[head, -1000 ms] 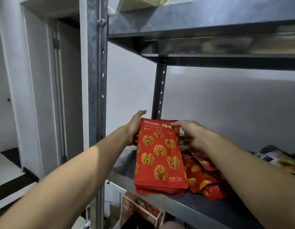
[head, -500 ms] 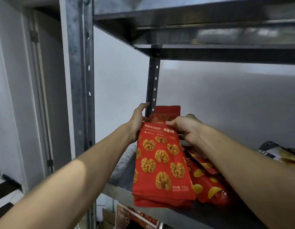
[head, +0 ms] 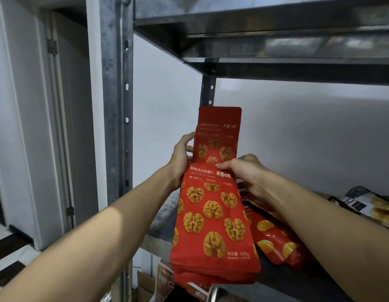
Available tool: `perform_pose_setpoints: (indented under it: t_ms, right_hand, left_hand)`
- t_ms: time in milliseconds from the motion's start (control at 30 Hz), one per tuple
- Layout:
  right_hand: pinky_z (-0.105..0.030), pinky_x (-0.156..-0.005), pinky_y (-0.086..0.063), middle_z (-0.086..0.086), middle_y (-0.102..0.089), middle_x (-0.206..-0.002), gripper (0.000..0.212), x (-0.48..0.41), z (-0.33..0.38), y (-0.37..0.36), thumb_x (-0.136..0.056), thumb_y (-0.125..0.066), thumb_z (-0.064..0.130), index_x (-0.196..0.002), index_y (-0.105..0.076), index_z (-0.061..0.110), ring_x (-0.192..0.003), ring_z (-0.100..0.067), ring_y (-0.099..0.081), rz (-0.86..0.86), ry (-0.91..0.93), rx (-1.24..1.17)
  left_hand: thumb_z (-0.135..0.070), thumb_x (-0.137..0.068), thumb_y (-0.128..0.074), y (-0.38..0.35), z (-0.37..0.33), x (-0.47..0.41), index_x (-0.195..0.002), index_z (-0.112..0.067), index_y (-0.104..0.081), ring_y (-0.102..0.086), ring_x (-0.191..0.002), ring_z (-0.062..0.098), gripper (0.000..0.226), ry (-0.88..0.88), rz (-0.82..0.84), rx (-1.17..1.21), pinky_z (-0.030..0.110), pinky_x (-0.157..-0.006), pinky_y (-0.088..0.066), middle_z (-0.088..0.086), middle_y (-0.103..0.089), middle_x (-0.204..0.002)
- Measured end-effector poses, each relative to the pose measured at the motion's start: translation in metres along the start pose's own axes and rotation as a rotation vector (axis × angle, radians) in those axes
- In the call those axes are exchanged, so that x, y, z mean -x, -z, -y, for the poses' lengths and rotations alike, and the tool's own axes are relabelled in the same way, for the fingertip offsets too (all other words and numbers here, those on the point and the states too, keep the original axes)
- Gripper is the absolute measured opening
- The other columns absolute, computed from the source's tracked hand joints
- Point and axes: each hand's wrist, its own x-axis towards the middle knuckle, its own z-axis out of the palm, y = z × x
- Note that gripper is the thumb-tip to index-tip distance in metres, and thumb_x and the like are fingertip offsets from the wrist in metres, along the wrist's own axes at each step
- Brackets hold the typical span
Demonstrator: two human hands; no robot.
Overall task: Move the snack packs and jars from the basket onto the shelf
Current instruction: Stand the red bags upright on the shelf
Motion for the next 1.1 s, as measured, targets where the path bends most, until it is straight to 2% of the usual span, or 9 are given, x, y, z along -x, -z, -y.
perform_pose_setpoints:
  t_ms: [100,200,300,367,500,667,900,1000,1100]
  right_hand:
    - [-0.032,-0.065,-0.058,-0.008,-0.072,-0.091,0.028,-0.002,-0.005,-0.004,-0.08,-0.077,0.015,-0.102,-0.062,0.01,-0.078,-0.023,-0.071,-0.011,-0.005,-0.002]
    - [-0.04,-0.077,-0.06,-0.008,-0.072,-0.095,0.033,-0.006,-0.015,-0.01,-0.076,-0.077,0.009,-0.106,-0.064,0.01,-0.084,-0.025,-0.071,-0.027,0.014,0.057]
    - [-0.039,-0.081,-0.059,-0.008,-0.071,-0.096,0.03,-0.005,-0.024,-0.018,-0.079,-0.075,0.008,-0.107,-0.064,0.012,-0.088,-0.025,-0.069,-0.028,0.01,0.149]
    - [-0.04,-0.084,-0.058,-0.009,-0.07,-0.098,0.032,-0.005,-0.028,-0.02,-0.079,-0.076,0.01,-0.108,-0.064,0.013,-0.091,-0.026,-0.068,-0.037,-0.002,0.183]
    - [-0.04,-0.085,-0.057,-0.009,-0.069,-0.1,0.03,-0.005,-0.027,-0.019,-0.081,-0.075,0.01,-0.108,-0.063,0.012,-0.093,-0.026,-0.067,-0.056,-0.003,0.199]
    - [-0.041,-0.086,-0.057,-0.009,-0.068,-0.1,0.033,-0.005,-0.027,-0.019,-0.08,-0.077,0.011,-0.109,-0.061,0.012,-0.093,-0.026,-0.067,-0.08,-0.015,0.205]
    - [-0.042,-0.087,-0.057,-0.008,-0.069,-0.1,0.043,-0.007,-0.03,-0.018,-0.073,-0.084,0.014,-0.11,-0.062,0.012,-0.095,-0.026,-0.068,-0.089,-0.026,0.206]
    - [-0.041,-0.09,-0.056,-0.007,-0.068,-0.105,0.049,-0.007,-0.033,-0.022,-0.073,-0.084,0.018,-0.115,-0.06,0.013,-0.1,-0.026,-0.066,-0.07,-0.02,0.276]
    - [-0.04,-0.093,-0.054,-0.008,-0.064,-0.113,0.057,-0.006,-0.034,-0.023,-0.075,-0.082,0.02,-0.122,-0.052,0.012,-0.106,-0.026,-0.063,-0.078,-0.013,0.329]
  left_hand:
    - [-0.051,-0.091,-0.049,0.0,0.006,0.001,-0.079,-0.013,-0.052,-0.059,-0.039,0.012,0.04,-0.006,0.005,-0.033,0.022,-0.044,-0.046,0.005,-0.06,-0.062]
    - [-0.043,-0.092,-0.05,-0.005,0.016,0.003,-0.078,-0.015,-0.059,-0.063,-0.046,0.01,0.033,-0.038,-0.025,-0.06,0.022,-0.051,-0.049,0.002,-0.067,-0.062]
    - [-0.054,-0.072,-0.061,-0.008,0.029,0.0,-0.099,-0.015,-0.069,-0.071,-0.081,0.02,0.048,-0.082,-0.114,-0.123,0.039,-0.085,-0.056,0.006,-0.075,-0.092]
    - [-0.055,-0.061,-0.061,-0.006,0.036,-0.007,-0.094,-0.017,-0.071,-0.071,-0.089,0.026,0.051,-0.078,-0.15,-0.11,0.046,-0.093,-0.053,0.006,-0.075,-0.092]
    - [-0.066,-0.06,-0.053,-0.006,0.035,-0.008,-0.107,-0.018,-0.067,-0.068,-0.092,0.023,0.069,-0.085,-0.171,-0.249,0.044,-0.093,-0.051,0.002,-0.072,-0.098]
    - [-0.025,-0.08,-0.067,-0.002,0.043,-0.015,-0.085,-0.02,-0.054,-0.066,-0.083,0.022,0.014,-0.101,-0.236,-0.329,0.039,-0.081,-0.054,0.004,-0.068,-0.092]
    - [-0.032,-0.093,-0.056,0.002,0.042,-0.016,-0.094,-0.014,-0.045,-0.056,-0.075,0.013,0.021,-0.113,-0.157,-0.306,0.026,-0.059,-0.041,0.0,-0.058,-0.087]
    - [-0.036,-0.094,-0.056,0.002,0.044,-0.014,-0.105,-0.013,-0.044,-0.059,-0.081,0.015,0.028,-0.046,-0.081,-0.246,0.027,-0.06,-0.045,0.003,-0.058,-0.095]
    - [-0.023,-0.086,-0.068,0.002,0.046,-0.012,-0.11,-0.016,-0.039,-0.063,-0.089,0.021,0.038,0.004,-0.006,-0.178,0.032,-0.066,-0.05,0.01,-0.059,-0.108]
